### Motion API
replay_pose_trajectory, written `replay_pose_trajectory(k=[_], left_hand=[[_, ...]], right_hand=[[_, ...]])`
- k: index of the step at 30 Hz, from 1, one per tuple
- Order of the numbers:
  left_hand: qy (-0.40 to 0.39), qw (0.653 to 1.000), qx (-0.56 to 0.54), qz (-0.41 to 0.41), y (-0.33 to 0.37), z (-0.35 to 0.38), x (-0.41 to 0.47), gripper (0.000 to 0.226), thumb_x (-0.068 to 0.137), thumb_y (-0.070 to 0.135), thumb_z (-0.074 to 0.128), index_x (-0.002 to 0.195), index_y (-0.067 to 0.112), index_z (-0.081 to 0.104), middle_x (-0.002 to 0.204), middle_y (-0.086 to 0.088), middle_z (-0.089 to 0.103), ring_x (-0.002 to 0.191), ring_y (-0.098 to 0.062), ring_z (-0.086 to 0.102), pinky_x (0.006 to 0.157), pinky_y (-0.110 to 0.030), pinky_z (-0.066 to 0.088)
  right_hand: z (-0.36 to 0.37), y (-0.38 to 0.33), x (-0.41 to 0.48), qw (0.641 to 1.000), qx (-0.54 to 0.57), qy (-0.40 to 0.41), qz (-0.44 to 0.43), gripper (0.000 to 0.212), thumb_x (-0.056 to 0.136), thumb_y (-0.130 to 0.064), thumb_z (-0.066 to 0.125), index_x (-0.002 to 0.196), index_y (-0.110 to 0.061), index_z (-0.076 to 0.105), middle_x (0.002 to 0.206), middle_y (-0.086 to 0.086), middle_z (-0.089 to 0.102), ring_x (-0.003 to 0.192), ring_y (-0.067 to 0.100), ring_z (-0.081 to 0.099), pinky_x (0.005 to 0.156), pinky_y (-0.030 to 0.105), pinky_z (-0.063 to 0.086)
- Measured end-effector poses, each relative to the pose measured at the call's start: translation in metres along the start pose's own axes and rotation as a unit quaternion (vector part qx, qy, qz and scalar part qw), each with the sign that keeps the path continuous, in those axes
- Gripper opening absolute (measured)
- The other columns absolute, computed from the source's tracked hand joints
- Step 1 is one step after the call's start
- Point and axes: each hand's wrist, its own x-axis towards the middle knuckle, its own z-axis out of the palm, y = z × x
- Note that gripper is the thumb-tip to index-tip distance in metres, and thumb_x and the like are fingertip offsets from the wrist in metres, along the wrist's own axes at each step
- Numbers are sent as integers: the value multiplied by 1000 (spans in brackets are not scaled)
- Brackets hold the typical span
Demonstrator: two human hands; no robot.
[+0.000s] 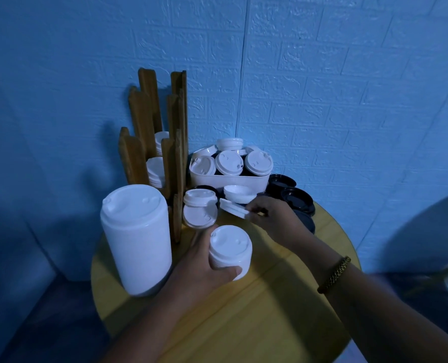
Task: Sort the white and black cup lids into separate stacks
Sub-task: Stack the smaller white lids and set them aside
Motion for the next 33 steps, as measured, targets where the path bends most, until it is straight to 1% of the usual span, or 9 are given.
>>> replay_pose_trajectory(k=[2,4,7,14,18,22,25,29,33], left_hand=[[-2,1000,-5,2,1,-1,-1,87,74,50,84,135,62,23,124,50,32,121,11,41,99,-22,39],[-4,1000,-9,3,3,-1,-1,86,75,49,84,134,63,23,123,51,33,120,16,40,98,-21,38],[-4,1000,-15,2,3,-2,-2,89,73,51,84,139,60,24,131,41,37,125,5,42,104,-27,41],[3,1000,-25,1,3,-3,-4,89,71,51,83,141,57,28,136,34,41,127,1,44,102,-27,40],[-1,1000,-20,9,4,-3,-3,87,75,47,84,137,59,25,128,42,37,124,3,43,100,-25,38],[-4,1000,-19,8,2,-2,-1,85,74,49,84,133,62,24,127,46,35,123,4,43,100,-26,38],[-4,1000,-19,7,1,-1,-1,85,72,53,83,133,62,25,129,45,36,125,3,44,102,-27,40],[-3,1000,-19,5,2,-2,-2,86,73,52,83,136,60,25,131,39,38,126,2,43,103,-26,38],[-5,1000,-19,2,4,-2,-3,86,75,48,84,137,57,26,134,33,41,127,1,42,102,-25,37]], right_hand=[[-2,-1,-9,990,135,-1,45,9,94,-16,67,90,-8,67,78,-4,64,65,0,52,63,15,39],[-4,-1,-16,958,274,3,86,14,97,-15,63,95,-1,63,83,5,66,73,12,58,67,23,46],[-7,-5,-25,904,410,5,122,21,99,-9,58,113,6,57,93,12,65,77,16,64,68,25,53],[-16,-10,-51,875,456,55,154,38,101,-3,42,123,-26,62,102,4,69,82,18,61,72,34,50],[-12,-15,-91,909,364,66,191,29,104,-13,47,121,-30,63,120,5,61,97,26,68,83,43,60],[4,-14,-120,974,120,7,193,34,99,-29,58,130,-38,47,104,-1,67,77,14,71,70,34,61],[5,-16,-120,979,21,-18,202,39,98,-40,58,133,-38,41,87,-1,70,66,10,67,59,26,54],[-3,-18,-116,966,-101,-93,220,46,91,-50,62,132,-34,51,114,-1,62,86,11,63,66,24,51],[-6,-17,-105,963,-218,-46,151,56,86,-56,66,135,-33,50,115,-7,50,105,11,53,80,27,50]])
